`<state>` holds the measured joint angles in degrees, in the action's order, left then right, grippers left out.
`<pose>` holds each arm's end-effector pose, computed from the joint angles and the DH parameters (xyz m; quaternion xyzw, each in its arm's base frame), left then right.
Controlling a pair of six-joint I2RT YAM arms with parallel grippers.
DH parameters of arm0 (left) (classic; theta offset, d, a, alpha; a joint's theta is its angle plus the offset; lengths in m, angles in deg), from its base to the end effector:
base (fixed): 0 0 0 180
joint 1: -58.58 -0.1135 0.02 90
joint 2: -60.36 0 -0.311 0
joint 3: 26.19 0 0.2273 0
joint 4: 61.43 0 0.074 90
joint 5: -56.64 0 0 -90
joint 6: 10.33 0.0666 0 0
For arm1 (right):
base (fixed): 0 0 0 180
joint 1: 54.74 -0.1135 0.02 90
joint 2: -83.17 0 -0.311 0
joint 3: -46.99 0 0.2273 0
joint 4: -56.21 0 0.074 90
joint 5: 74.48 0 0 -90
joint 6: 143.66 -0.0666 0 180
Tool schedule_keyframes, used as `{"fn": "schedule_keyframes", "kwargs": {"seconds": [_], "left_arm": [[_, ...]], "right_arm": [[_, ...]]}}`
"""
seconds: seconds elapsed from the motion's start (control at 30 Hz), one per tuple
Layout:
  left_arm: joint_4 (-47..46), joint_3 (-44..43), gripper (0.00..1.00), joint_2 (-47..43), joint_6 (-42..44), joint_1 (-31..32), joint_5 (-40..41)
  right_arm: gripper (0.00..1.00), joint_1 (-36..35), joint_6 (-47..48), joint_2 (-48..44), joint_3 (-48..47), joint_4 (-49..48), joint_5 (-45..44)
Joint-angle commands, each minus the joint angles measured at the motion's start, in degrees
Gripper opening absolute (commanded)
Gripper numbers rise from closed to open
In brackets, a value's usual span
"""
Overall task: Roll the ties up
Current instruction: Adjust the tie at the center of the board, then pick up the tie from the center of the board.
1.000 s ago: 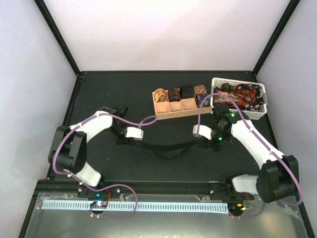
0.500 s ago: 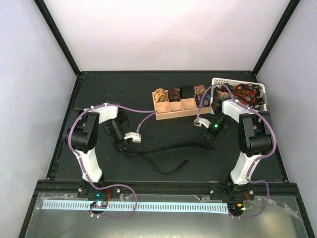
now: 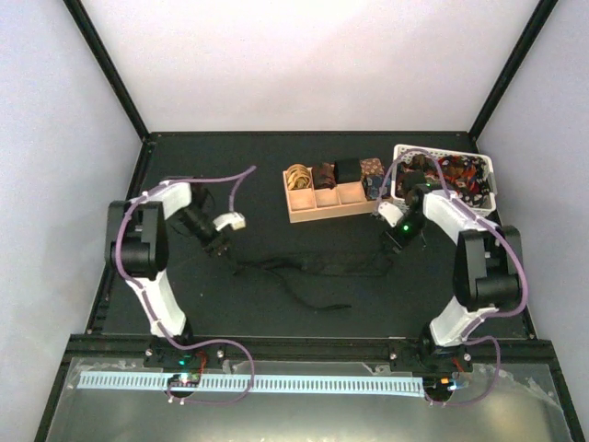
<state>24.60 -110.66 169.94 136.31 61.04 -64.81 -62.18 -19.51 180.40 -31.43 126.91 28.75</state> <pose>0.2811 -0.0469 0.1880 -0.4234 -0.8477 0.3176 0.0359 0.2712 0.0508 0.2099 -0.3531 0.9284 0.1111 0.0307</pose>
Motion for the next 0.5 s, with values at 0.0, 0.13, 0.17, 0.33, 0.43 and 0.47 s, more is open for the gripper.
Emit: {"fn": "schedule_keyframes", "kwargs": {"seconds": [0.0, 0.13, 0.17, 0.33, 0.43, 0.47], "left_arm": [[-8.6, 0.8, 0.68, -10.2, -2.7, -2.9, -2.8], [-18.7, 10.0, 0.73, -21.5, 1.0, -1.7, -2.3], [-21.4, 12.0, 0.73, -23.5, 1.5, -1.4, -2.2], [-28.0, 18.4, 0.72, -31.8, 5.3, 2.7, -7.7], [-33.2, 21.9, 0.72, -35.7, 4.7, 11.9, -9.6], [-34.9, 22.4, 0.71, -35.8, 3.3, 15.4, -9.4]], "right_arm": [[0.59, 0.2, 2.5, -7.6, -1.2, -1.1, 4.3], [0.6, -3.0, 11.5, -14.6, 2.8, 1.2, 17.8], [0.6, -4.4, 12.6, -16.2, 4.6, 0.6, 18.9], [0.55, -12.5, 14.6, -18.9, 10.9, -4.8, 19.0], [0.46, -12.1, 11.6, -13.0, 7.7, -3.7, 19.0], [0.43, -11.6, 10.6, -10.1, 5.9, -2.5, 18.6]]}}
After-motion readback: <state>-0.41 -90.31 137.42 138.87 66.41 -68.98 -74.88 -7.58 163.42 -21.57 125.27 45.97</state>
